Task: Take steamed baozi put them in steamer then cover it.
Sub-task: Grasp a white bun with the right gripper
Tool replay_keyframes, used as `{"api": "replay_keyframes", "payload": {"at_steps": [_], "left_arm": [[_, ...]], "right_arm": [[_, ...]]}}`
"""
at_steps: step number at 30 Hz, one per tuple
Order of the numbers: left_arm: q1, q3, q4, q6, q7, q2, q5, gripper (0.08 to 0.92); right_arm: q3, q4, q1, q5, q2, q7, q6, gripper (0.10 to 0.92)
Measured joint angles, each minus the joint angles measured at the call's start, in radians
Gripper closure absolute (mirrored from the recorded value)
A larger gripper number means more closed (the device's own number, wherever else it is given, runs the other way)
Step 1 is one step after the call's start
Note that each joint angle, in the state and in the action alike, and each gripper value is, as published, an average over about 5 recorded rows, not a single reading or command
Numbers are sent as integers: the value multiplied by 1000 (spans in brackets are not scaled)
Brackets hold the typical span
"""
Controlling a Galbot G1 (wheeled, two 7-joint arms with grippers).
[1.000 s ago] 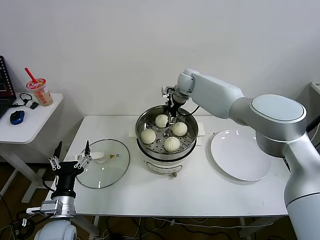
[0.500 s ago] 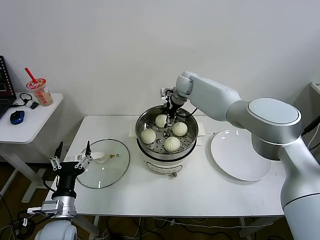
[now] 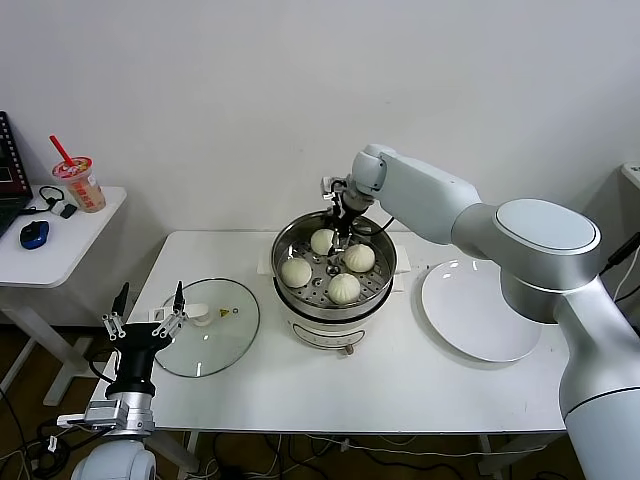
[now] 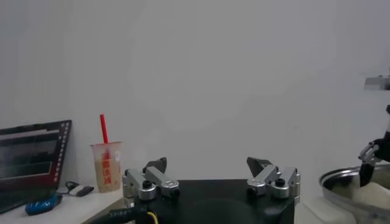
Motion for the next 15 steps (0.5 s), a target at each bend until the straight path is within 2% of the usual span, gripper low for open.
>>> {"api": "replay_keyframes", "payload": {"at_steps": [5, 15], "left_arm": [[0, 0, -1, 0, 0, 0, 0, 177], [4, 2, -9, 5, -2, -4, 0, 177]], "right_arm": [[8, -1, -4, -5, -1, -1, 1, 304], [25, 5, -10, -17, -10, -2, 5, 329]]}}
